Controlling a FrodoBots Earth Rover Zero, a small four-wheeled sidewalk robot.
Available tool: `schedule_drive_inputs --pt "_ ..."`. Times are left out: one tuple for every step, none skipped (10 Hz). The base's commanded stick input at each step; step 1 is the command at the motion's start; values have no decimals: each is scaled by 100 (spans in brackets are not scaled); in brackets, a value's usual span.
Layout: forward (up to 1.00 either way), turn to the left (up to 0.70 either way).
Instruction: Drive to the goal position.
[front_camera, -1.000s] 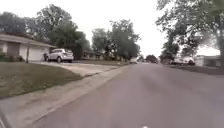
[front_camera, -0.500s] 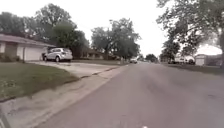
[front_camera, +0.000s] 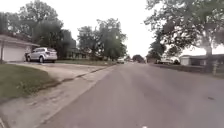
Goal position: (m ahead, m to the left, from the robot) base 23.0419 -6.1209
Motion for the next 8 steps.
schedule_drive_inputs --pt "70 -35" --pt "70 -35" --pt "70 -4" --pt "70 0" --pt "70 0" --pt "70 0" --pt "70 0" --pt "70 0"
